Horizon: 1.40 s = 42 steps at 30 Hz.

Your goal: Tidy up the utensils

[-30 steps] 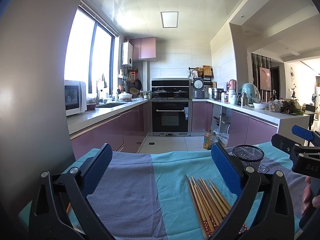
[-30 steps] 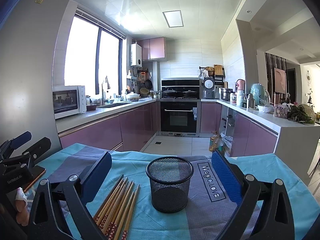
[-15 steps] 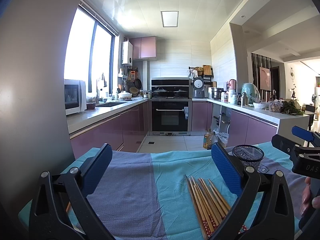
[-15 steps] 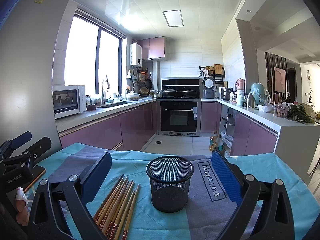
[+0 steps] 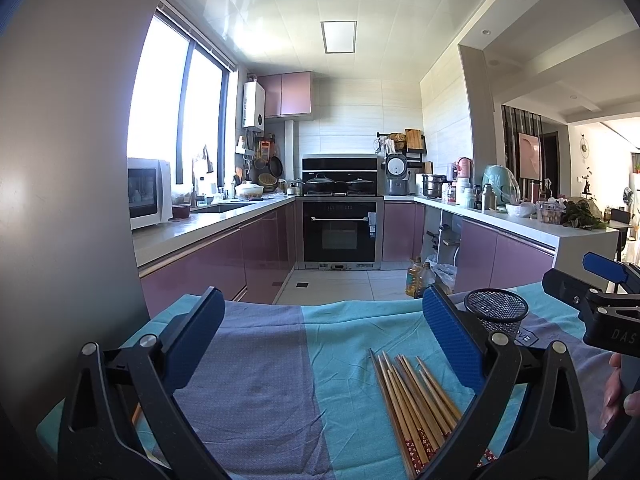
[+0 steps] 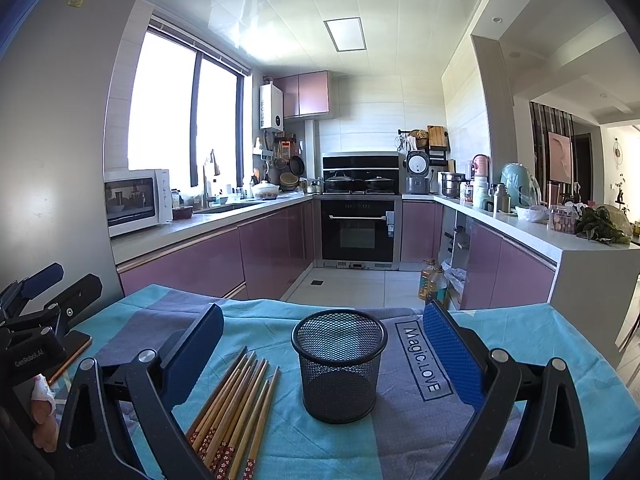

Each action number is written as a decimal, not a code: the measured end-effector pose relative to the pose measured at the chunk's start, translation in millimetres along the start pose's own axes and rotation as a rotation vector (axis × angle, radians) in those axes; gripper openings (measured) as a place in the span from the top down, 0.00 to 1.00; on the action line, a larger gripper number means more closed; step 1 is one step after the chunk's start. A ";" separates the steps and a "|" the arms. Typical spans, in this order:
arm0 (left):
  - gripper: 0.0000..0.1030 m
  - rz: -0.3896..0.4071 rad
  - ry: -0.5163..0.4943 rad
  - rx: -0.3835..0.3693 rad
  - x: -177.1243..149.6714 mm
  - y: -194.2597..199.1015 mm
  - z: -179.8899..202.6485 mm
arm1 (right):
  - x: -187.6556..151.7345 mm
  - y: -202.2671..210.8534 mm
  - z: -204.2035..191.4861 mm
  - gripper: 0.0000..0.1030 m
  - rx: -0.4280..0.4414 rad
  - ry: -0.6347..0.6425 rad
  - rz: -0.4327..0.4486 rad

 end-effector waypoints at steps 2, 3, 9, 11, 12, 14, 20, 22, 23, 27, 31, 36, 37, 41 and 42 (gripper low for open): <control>0.05 -0.001 0.001 -0.001 -0.4 -0.1 -0.3 | 0.1 0.7 0.1 0.06 -0.001 0.002 0.000; 0.05 -0.002 0.002 -0.001 -0.4 -0.1 -0.3 | -0.2 0.0 -0.2 0.06 -0.001 0.002 -0.001; 0.05 -0.001 0.001 0.000 -0.4 0.0 -0.5 | 0.0 0.9 0.6 0.06 0.000 0.000 0.000; 0.05 -0.002 0.001 0.000 -0.3 -0.2 -0.2 | -0.1 0.3 0.6 0.06 -0.001 -0.001 0.000; 0.05 -0.003 0.001 -0.001 -0.3 -0.3 -0.7 | -0.2 -0.3 0.7 0.06 -0.001 -0.001 0.000; 0.05 -0.003 0.002 -0.002 -0.2 -0.2 -0.4 | -0.3 -0.4 0.9 0.06 -0.001 -0.002 0.000; 0.05 -0.007 0.001 -0.004 -0.8 -1.4 0.4 | -1.4 -0.5 1.4 0.06 0.000 -0.003 -0.002; 0.05 -0.009 0.001 -0.005 -1.2 -1.9 1.1 | -1.9 -0.6 1.3 0.06 0.002 -0.004 -0.005; 0.05 -0.010 0.001 -0.005 -1.7 -2.7 0.8 | -2.8 -0.3 2.9 0.06 0.003 -0.006 -0.005; 0.05 -0.021 0.000 -0.007 -3.7 -4.5 -0.1 | -2.6 0.4 3.3 0.06 0.009 -0.011 -0.010; 0.05 -0.041 -0.002 -0.013 -7.0 -8.4 -0.4 | -8.4 -2.4 1.2 0.06 0.035 -0.016 -0.039; 0.05 -0.100 -0.025 -0.051 -18.0 -19.0 4.1 | -30.2 -10.8 -6.9 0.06 0.081 -0.010 -0.124; 0.05 -0.119 -0.028 -0.056 -22.3 -22.3 3.9 | -35.7 -12.7 -9.5 0.06 0.090 -0.004 -0.144; 0.05 -0.203 -0.050 -0.074 -39.1 -36.4 4.5 | -61.3 -22.9 -23.6 0.10 0.146 0.032 -0.256; 0.05 -0.226 -0.058 -0.086 -43.7 -41.4 6.0 | -67.9 -25.7 -26.5 0.12 0.159 0.041 -0.287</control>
Point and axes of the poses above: each gripper's, at about its wrist camera, not at the fingertips, and y roughly against the way its jaws point, z to its right, x to its top, the point moved 10 cm from there along -y, roughly the way its jaws point, and after that the axes turned 2 degrees about x, right-handed, at the moved point
